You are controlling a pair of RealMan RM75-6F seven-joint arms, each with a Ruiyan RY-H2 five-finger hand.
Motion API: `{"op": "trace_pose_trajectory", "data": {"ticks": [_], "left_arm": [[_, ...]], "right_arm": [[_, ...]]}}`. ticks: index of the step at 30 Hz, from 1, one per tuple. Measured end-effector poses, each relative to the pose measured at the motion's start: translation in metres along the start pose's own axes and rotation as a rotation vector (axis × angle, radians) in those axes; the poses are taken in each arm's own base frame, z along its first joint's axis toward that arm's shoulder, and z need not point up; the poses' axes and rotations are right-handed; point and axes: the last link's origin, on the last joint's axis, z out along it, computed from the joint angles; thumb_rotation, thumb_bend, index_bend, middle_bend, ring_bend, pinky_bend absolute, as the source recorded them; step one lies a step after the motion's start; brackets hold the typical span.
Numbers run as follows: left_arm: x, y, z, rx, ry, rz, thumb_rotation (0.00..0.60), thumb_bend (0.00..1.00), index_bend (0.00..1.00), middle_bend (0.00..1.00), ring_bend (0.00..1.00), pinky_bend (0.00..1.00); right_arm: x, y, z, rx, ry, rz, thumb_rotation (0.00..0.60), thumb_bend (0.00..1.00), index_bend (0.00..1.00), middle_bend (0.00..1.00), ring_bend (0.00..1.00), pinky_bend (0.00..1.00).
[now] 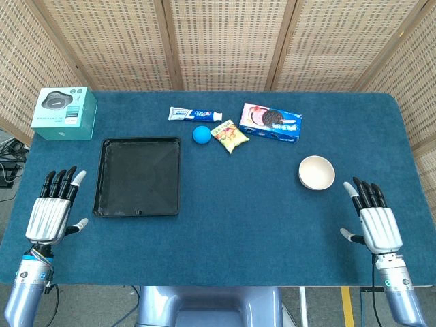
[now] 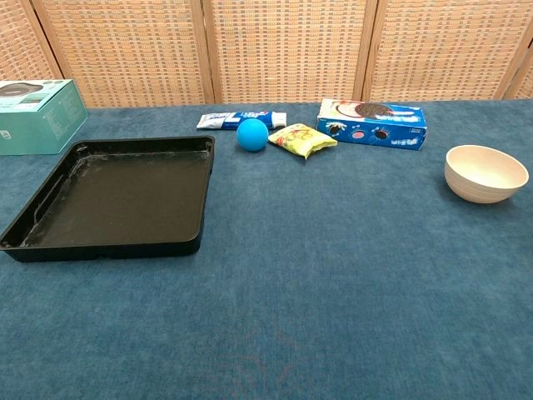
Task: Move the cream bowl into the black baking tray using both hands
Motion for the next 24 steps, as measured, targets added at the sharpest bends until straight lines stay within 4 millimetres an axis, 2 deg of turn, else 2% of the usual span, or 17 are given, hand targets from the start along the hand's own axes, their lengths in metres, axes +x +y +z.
{"op": "trace_pose_trajectory", "data": {"ticks": [9,14,19,24], "left_arm": [[0.002,-0.002,0.001,0.007,0.006,0.001,0.6,0.0,0.0,0.0,0.0,0.0],[0.0,0.0,0.001,0.0,0.002,0.005,0.6,0.0,0.0,0.0,0.0,0.0],[-0.001,-0.001,0.002,0.004,-0.005,0.001,0.6,0.0,0.0,0.0,0.0,0.0],[0.0,-0.003,0.003,0.011,-0.006,-0.01,0.6,0.0,0.0,0.0,0.0,0.0]], "right_arm": [[-0.008,-0.01,0.026,0.029,-0.012,0.005,0.6,0.24,0.23,0.0,0.0,0.0],[-0.015,-0.014,0.052,0.027,-0.054,0.0,0.6,0.23,0.31,0.0,0.0,0.02],[-0.024,-0.018,0.082,0.019,-0.087,-0.013,0.6,0.23,0.34,0.02,0.0,0.04],[-0.035,-0.02,0.098,0.002,-0.114,-0.018,0.6,0.23,0.36,0.03,0.0,0.05]]}}
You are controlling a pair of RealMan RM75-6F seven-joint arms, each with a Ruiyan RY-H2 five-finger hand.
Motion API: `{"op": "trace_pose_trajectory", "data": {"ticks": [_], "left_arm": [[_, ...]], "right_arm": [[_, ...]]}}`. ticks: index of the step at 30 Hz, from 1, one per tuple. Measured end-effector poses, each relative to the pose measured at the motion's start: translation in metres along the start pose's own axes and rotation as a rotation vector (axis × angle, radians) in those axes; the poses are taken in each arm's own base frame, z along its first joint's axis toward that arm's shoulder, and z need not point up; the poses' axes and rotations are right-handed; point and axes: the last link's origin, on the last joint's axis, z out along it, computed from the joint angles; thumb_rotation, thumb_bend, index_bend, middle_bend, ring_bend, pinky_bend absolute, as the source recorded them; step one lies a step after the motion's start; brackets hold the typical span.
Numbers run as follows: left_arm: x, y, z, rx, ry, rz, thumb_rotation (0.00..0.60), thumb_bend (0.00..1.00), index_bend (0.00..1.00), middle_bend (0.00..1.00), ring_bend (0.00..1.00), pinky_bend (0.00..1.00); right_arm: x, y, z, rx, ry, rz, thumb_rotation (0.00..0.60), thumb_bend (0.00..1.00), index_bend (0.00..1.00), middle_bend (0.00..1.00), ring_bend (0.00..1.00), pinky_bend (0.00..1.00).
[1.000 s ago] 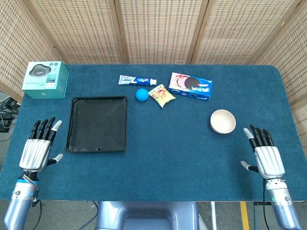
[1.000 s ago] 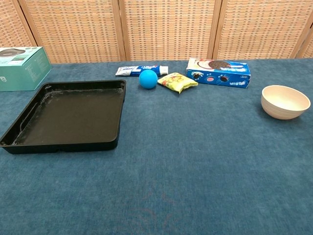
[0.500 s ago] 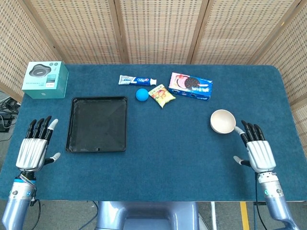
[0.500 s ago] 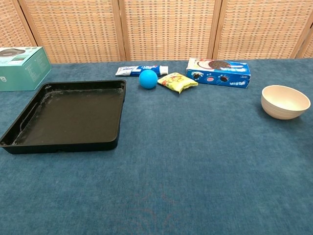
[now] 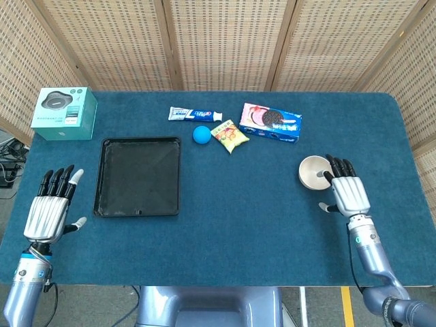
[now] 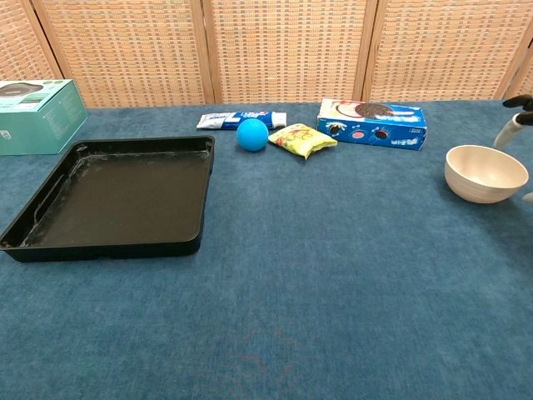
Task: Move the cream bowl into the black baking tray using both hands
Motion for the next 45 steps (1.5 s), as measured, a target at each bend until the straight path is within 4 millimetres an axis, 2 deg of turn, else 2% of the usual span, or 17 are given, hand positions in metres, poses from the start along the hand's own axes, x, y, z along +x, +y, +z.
{"op": "trace_pose_trajectory", "data": {"ticks": [12,25,27,35,39,45], "left_arm": [[-0.002,-0.003,0.003,0.007,-0.013,-0.008,0.6,0.0,0.0,0.0,0.0,0.0],[-0.003,-0.004,0.007,0.014,-0.02,-0.008,0.6,0.0,0.0,0.0,0.0,0.0],[-0.004,-0.004,0.007,0.015,-0.021,-0.009,0.6,0.0,0.0,0.0,0.0,0.0],[-0.004,-0.004,0.008,0.013,-0.023,-0.008,0.6,0.0,0.0,0.0,0.0,0.0],[-0.005,-0.003,0.008,0.01,-0.024,-0.009,0.6,0.0,0.0,0.0,0.0,0.0],[-0.005,-0.002,0.008,0.005,-0.023,-0.01,0.6,0.0,0.0,0.0,0.0,0.0]], "right_arm": [[-0.018,0.008,0.025,-0.052,-0.053,-0.009,0.6,0.24,0.41,0.07,0.0,0.06],[-0.034,0.016,0.044,-0.088,-0.082,-0.005,0.6,0.25,0.53,0.18,0.0,0.11],[-0.036,0.017,0.046,-0.091,-0.085,-0.004,0.6,0.28,0.55,0.21,0.0,0.12],[-0.043,0.017,0.051,-0.088,-0.081,0.003,0.6,0.5,0.62,0.27,0.0,0.13],[-0.046,0.016,0.052,-0.085,-0.081,0.008,0.6,0.53,0.64,0.29,0.0,0.13],[-0.047,0.014,0.052,-0.079,-0.075,0.012,0.6,0.51,0.69,0.31,0.01,0.13]]}}
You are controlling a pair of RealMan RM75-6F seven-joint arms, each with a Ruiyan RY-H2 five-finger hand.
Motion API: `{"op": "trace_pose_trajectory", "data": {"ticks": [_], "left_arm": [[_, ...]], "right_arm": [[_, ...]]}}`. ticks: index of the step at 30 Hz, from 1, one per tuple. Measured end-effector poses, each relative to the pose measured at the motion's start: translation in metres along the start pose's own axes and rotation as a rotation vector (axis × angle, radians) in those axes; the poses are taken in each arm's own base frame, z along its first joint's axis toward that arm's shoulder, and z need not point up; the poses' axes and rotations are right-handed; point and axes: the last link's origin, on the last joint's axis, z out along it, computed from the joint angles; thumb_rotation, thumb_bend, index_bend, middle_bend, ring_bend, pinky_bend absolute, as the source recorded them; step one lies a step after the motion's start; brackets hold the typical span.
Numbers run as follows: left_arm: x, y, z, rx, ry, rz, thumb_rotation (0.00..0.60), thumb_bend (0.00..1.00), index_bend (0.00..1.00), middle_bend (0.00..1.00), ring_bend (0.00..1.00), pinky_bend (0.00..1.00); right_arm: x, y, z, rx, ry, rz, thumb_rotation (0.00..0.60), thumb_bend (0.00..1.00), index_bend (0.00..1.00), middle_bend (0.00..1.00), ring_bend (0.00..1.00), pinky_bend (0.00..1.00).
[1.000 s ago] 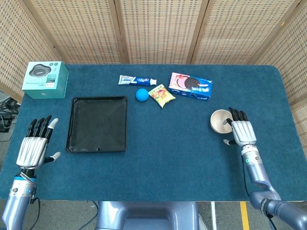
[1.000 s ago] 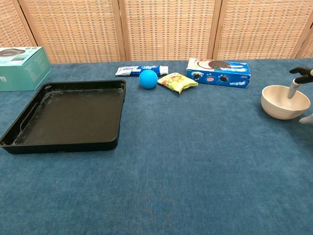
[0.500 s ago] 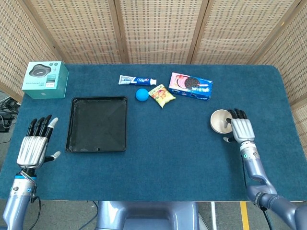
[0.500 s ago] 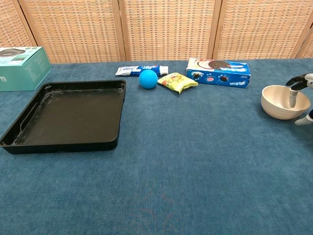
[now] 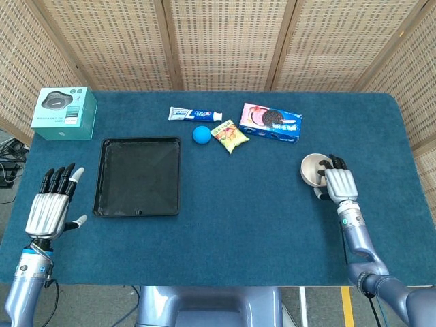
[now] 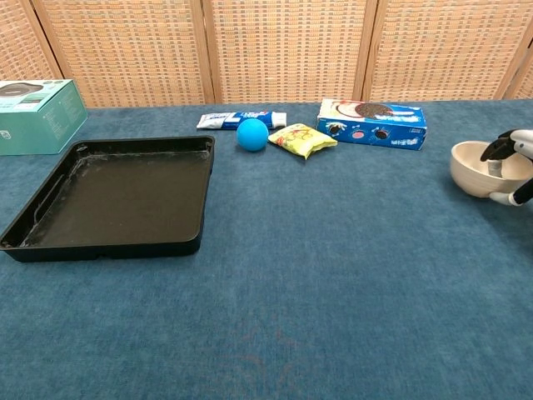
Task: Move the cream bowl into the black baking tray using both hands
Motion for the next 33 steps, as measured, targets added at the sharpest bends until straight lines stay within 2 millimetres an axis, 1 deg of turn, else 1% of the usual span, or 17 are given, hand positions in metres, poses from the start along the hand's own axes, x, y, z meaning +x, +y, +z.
{"op": "trace_pose_trajectory", "data": {"ticks": [9,12,17,21,22,24,28,33], "left_arm": [[0.001,0.0,-0.001,-0.004,0.005,-0.006,0.6,0.0,0.0,0.0,0.0,0.0],[0.001,0.001,-0.001,-0.005,0.004,-0.008,0.6,0.0,0.0,0.0,0.0,0.0],[0.002,0.0,0.0,-0.005,0.004,-0.012,0.6,0.0,0.0,0.0,0.0,0.0],[0.003,-0.001,0.0,-0.001,0.005,-0.019,0.6,0.0,0.0,0.0,0.0,0.0],[0.003,-0.001,0.0,0.0,0.006,-0.021,0.6,0.0,0.0,0.0,0.0,0.0],[0.003,-0.002,0.0,0.002,0.005,-0.025,0.6,0.0,0.0,0.0,0.0,0.0],[0.005,-0.004,0.001,0.006,0.006,-0.035,0.6,0.0,0.0,0.0,0.0,0.0],[0.006,-0.009,0.003,0.02,0.008,-0.056,0.6,0.0,0.0,0.0,0.0,0.0]], "right_arm": [[0.003,-0.007,-0.001,0.029,0.031,-0.003,0.6,0.49,0.7,0.32,0.02,0.13],[0.007,-0.013,-0.001,0.05,0.046,-0.004,0.6,0.49,0.7,0.32,0.02,0.13],[0.014,-0.03,0.001,0.098,0.068,-0.008,0.6,0.49,0.7,0.33,0.03,0.13],[0.019,-0.051,0.004,0.147,0.077,-0.02,0.6,0.49,0.7,0.33,0.03,0.14],[0.022,-0.061,0.005,0.168,0.081,-0.025,0.6,0.49,0.71,0.33,0.03,0.14],[0.024,-0.071,0.007,0.189,0.085,-0.03,0.6,0.49,0.71,0.33,0.03,0.14],[0.029,-0.101,0.013,0.246,0.092,-0.045,0.6,0.49,0.71,0.33,0.03,0.14],[0.031,-0.138,0.017,0.315,0.09,-0.071,0.6,0.49,0.71,0.33,0.03,0.14]]}}
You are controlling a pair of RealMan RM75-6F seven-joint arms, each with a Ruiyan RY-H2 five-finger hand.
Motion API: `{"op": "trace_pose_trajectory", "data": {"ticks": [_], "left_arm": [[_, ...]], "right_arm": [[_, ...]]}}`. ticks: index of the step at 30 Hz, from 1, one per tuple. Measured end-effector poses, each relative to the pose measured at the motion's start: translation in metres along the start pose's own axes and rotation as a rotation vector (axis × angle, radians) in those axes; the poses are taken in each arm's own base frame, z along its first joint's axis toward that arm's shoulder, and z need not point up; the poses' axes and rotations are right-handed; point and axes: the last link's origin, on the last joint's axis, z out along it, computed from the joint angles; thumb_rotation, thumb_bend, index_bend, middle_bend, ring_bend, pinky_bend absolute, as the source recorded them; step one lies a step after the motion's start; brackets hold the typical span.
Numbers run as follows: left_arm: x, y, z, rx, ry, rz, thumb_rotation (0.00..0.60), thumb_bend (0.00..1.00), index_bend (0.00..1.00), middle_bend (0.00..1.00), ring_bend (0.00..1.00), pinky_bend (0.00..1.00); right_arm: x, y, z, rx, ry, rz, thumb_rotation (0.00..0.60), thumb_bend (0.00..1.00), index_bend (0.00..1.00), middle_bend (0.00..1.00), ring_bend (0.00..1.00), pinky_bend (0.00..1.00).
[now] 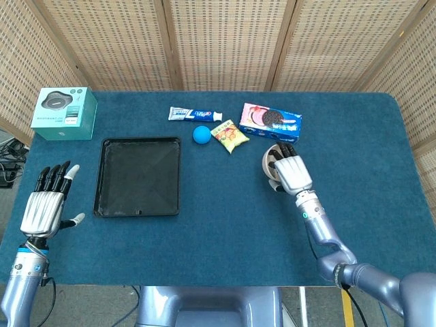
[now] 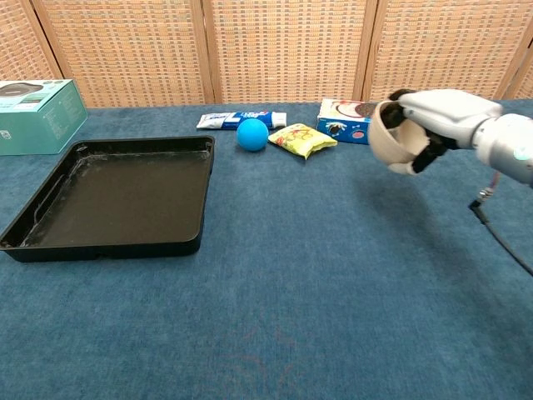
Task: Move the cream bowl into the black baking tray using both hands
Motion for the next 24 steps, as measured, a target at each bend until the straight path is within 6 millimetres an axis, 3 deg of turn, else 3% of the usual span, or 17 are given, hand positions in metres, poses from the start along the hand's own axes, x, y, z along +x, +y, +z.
{"op": "trace_pose_trajectory", "data": {"ticks": [7,13,18,24], "left_arm": [[0.001,-0.008,0.002,0.016,-0.006,-0.023,0.6,0.0,0.0,0.0,0.0,0.0],[0.001,-0.013,0.005,0.028,-0.022,-0.031,0.6,0.0,0.0,0.0,0.0,0.0],[0.0,-0.014,0.005,0.029,-0.033,-0.033,0.6,0.0,0.0,0.0,0.0,0.0],[0.001,-0.015,0.006,0.032,-0.033,-0.038,0.6,0.0,0.0,0.0,0.0,0.0]], "right_arm": [[-0.006,-0.058,0.018,0.104,-0.024,-0.003,0.6,0.49,0.71,0.34,0.04,0.15],[-0.016,-0.093,0.025,0.149,-0.051,0.024,0.6,0.49,0.71,0.33,0.04,0.15],[-0.024,-0.109,0.028,0.164,-0.07,0.032,0.6,0.48,0.68,0.31,0.04,0.15],[-0.03,-0.116,0.029,0.174,-0.085,0.031,0.6,0.37,0.55,0.21,0.02,0.11]]}}
